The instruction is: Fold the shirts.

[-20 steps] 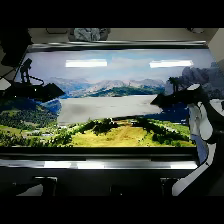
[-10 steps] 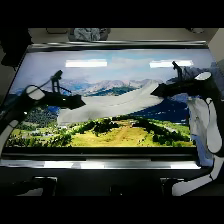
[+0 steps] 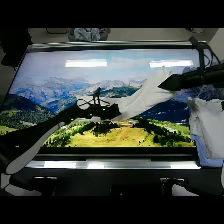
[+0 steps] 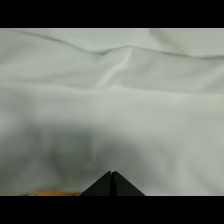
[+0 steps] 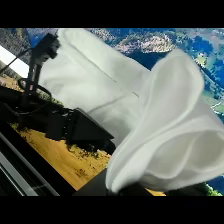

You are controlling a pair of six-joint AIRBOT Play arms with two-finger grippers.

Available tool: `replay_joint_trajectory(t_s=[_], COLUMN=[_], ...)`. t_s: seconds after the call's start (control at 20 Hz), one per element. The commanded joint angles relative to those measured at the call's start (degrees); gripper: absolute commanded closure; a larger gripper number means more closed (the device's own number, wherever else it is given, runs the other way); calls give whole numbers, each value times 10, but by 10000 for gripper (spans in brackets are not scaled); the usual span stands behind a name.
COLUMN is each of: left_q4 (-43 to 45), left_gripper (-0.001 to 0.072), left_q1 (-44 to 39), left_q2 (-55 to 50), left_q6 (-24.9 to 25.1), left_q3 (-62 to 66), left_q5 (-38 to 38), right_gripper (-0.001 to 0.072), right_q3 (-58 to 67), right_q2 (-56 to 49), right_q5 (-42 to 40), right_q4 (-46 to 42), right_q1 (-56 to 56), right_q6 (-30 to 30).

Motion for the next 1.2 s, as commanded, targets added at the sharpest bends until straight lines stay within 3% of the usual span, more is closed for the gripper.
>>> replay_joint_trajectory(t_s=[0.0,0.15,0.2,0.35,0.45,0.7,0.9,1.05,1.1,1.15], left_q4=[-53,-123,-130,-104,-10,321,368,368,368,369], left_gripper=[672,672,674,678,678,678,677,676,676,676], left_q1=[-44,-73,-82,-70,-27,153,302,357,364,364], left_q2=[-64,-109,-118,-102,-46,189,369,469,494,511], left_q6=[10,16,45,67,42,-62,-71,-81,-84,-84], left_q3=[67,106,114,102,80,-2,-56,-88,-100,-109], left_q5=[13,9,0,-13,-16,-79,-115,-119,-120,-123], right_gripper=[677,677,677,677,677,677,676,668,490,115], right_q3=[0,0,0,0,0,0,0,0,0,0], right_q2=[56,80,79,63,44,-42,-158,-248,-273,-289], right_q5=[35,31,31,8,-33,-163,-259,-305,-323,-335], right_q4=[-19,-26,-28,-35,-40,-24,40,126,154,182], right_q1=[0,0,0,1,30,181,302,360,371,373], right_q6=[20,22,24,28,28,23,23,23,23,22])
